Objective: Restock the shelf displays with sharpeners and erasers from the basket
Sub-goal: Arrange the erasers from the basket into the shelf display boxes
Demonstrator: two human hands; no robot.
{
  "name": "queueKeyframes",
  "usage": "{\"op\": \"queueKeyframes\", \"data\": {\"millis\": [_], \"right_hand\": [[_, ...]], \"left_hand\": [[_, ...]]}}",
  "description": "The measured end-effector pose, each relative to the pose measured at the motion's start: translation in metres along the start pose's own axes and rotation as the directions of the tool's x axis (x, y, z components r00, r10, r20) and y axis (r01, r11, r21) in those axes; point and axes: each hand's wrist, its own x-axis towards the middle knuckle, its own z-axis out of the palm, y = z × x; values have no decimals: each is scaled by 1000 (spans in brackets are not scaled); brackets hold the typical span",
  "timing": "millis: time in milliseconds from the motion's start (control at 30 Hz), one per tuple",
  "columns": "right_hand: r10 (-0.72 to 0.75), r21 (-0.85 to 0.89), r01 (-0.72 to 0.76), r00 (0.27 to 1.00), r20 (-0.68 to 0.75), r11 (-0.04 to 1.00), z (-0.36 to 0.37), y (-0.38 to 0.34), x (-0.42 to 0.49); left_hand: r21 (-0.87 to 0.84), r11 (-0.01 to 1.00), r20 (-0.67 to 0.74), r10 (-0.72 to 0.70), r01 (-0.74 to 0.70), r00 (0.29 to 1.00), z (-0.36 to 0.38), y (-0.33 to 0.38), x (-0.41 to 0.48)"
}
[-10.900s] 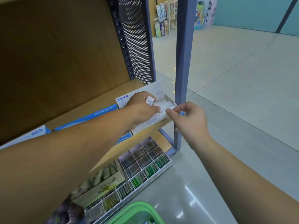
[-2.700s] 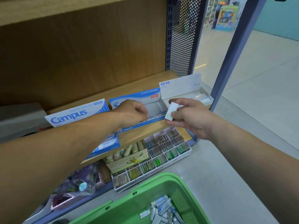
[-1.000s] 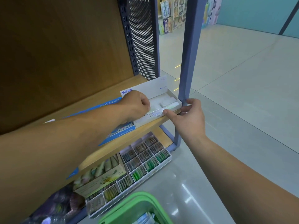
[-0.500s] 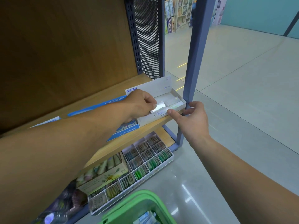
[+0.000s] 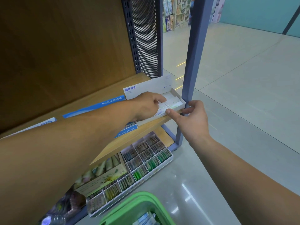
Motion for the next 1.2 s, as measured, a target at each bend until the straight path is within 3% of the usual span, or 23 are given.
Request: {"op": "queueKeyframes", "data": {"millis": [167,300,400,533,700,767,833,900,1033,1100,1200], "right_hand": [[-16,-118,19,1000,26,993,-8,-9,-4],[-35,-287,64,994,105,956,-21,-25,-22],[-48,-432,151,969,241,889,-29,-36,-48],[4,-587,316,878,478,746,-37,-43,-104],[15,-575,539,721,693,615,-33,-11,-193],[109,-529,591,599,794,609,-26,13,-222],[253,-509,601,461,851,616,-15,42,-242],[385,-540,567,378,842,623,-3,73,-253],[418,-609,607,443,793,511,13,129,-262],[384,-567,695,425,820,442,15,153,-265],[320,-547,637,445,836,544,22,179,-264]], "left_hand": [[-199,980,-153,-4,-27,988,-7,-6,-23],[-173,978,-261,65,-113,963,-17,-11,-75],[-209,963,-337,92,-169,937,-7,-17,-130],[-330,928,-311,68,-175,948,35,-40,-206],[-402,915,-141,-40,-20,989,111,-95,-277],[-322,941,57,-91,105,994,140,-118,-294],[-199,955,242,-169,220,955,164,-139,-307],[-122,946,312,-251,301,916,187,-159,-314],[-80,903,288,-384,421,877,231,-196,-321],[-37,901,220,-414,432,883,253,-206,-321],[-89,915,101,-384,393,918,279,-211,-312]]}}
